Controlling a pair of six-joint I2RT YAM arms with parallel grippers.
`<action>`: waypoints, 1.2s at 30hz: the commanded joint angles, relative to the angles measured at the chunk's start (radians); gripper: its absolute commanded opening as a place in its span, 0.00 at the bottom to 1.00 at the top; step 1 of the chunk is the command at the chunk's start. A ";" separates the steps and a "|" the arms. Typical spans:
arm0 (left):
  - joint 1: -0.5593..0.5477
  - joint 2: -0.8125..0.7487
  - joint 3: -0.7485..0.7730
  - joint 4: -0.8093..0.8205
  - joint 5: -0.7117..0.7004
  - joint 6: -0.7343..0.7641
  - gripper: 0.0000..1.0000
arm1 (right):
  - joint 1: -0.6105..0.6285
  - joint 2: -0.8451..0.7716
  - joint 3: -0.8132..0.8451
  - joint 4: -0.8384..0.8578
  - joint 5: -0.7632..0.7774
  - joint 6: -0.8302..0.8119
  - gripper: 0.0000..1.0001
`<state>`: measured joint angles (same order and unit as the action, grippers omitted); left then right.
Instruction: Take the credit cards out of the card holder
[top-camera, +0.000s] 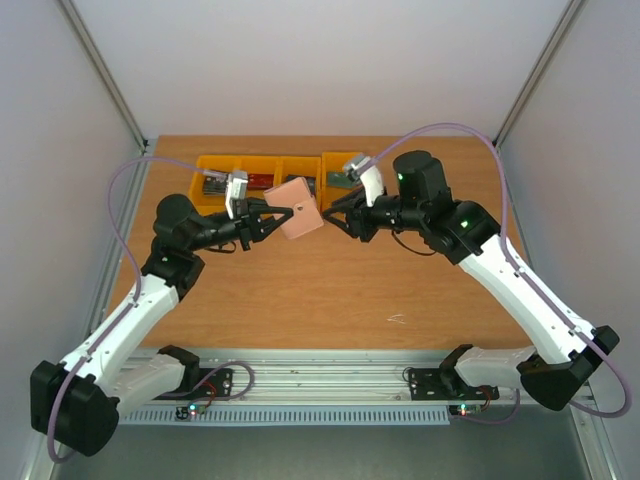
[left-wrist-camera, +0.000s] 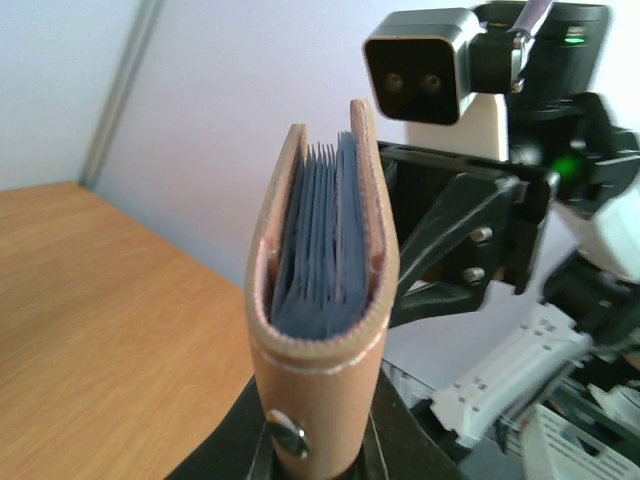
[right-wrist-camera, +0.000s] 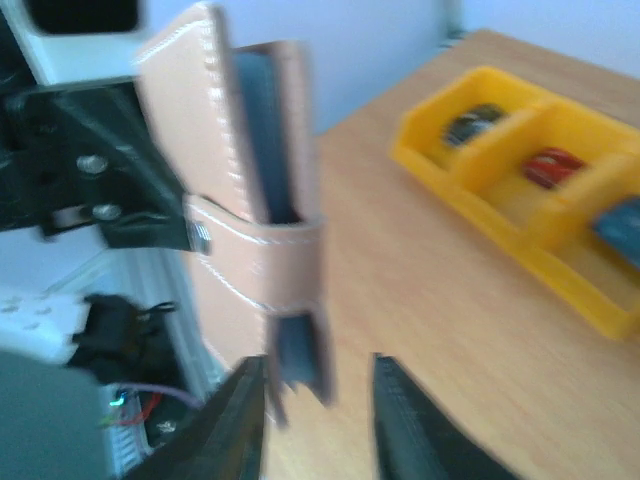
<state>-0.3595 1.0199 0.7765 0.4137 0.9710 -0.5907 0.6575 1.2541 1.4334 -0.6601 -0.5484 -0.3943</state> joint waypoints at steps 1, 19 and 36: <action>0.004 -0.039 0.015 -0.182 -0.215 0.086 0.00 | 0.013 -0.007 0.072 -0.086 0.418 0.038 0.38; -0.030 -0.051 0.018 -0.253 -0.420 0.164 0.00 | 0.318 0.386 0.427 -0.133 0.848 0.141 0.42; -0.034 -0.049 0.014 -0.228 -0.412 0.158 0.00 | 0.317 0.437 0.390 -0.214 0.871 0.200 0.44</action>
<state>-0.3878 0.9863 0.7761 0.0864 0.5472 -0.4366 0.9707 1.6611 1.8320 -0.8066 0.2890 -0.2039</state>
